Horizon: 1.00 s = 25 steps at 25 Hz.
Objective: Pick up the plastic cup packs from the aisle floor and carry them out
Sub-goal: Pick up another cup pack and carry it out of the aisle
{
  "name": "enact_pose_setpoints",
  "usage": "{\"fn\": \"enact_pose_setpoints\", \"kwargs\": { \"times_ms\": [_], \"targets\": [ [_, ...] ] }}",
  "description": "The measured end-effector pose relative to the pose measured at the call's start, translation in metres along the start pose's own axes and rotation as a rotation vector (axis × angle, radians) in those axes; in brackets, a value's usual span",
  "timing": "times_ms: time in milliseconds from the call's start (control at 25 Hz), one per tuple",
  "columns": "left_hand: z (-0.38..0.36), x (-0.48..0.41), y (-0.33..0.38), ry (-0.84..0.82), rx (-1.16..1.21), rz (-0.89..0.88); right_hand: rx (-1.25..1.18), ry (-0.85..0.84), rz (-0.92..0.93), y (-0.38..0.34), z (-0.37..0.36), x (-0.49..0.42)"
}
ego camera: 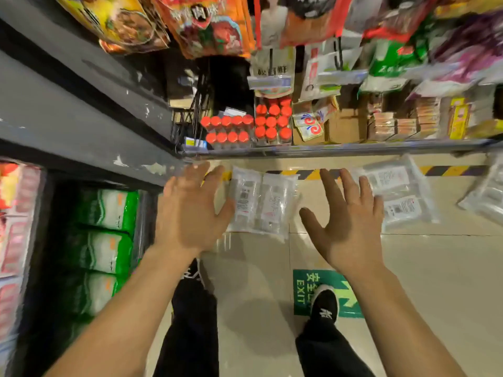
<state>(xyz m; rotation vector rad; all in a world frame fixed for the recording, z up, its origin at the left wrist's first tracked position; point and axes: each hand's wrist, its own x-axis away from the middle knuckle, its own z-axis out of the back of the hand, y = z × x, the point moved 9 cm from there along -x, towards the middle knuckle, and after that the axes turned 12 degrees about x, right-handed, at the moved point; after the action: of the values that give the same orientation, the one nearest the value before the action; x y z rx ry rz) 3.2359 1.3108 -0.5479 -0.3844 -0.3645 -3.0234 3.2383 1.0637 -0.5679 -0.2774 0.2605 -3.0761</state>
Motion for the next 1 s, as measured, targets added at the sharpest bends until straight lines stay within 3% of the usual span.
{"fn": "enact_pose_setpoints", "kwargs": {
  "times_ms": [200,360,600,800,1000],
  "targets": [
    [-0.173,-0.083,-0.066,0.002,0.078,-0.013,0.009,-0.026,-0.175,0.028,-0.185,-0.051],
    [-0.311,-0.136,-0.133,0.006,0.134,0.047,0.001,-0.042,-0.183,0.021,-0.337,-0.082],
    [-0.461,-0.165,-0.201,-0.037,0.286,0.045,-0.029,-0.099,-0.288,0.035,-0.503,-0.107],
    [-0.514,-0.165,-0.209,-0.024,0.505,0.181,-0.371,-0.049,-0.233,0.031,-0.549,-0.106],
    [-0.471,-0.144,-0.161,0.034,0.434,0.132,-0.414,0.023,-0.267,0.053,-0.49,-0.084]
  ]
}}
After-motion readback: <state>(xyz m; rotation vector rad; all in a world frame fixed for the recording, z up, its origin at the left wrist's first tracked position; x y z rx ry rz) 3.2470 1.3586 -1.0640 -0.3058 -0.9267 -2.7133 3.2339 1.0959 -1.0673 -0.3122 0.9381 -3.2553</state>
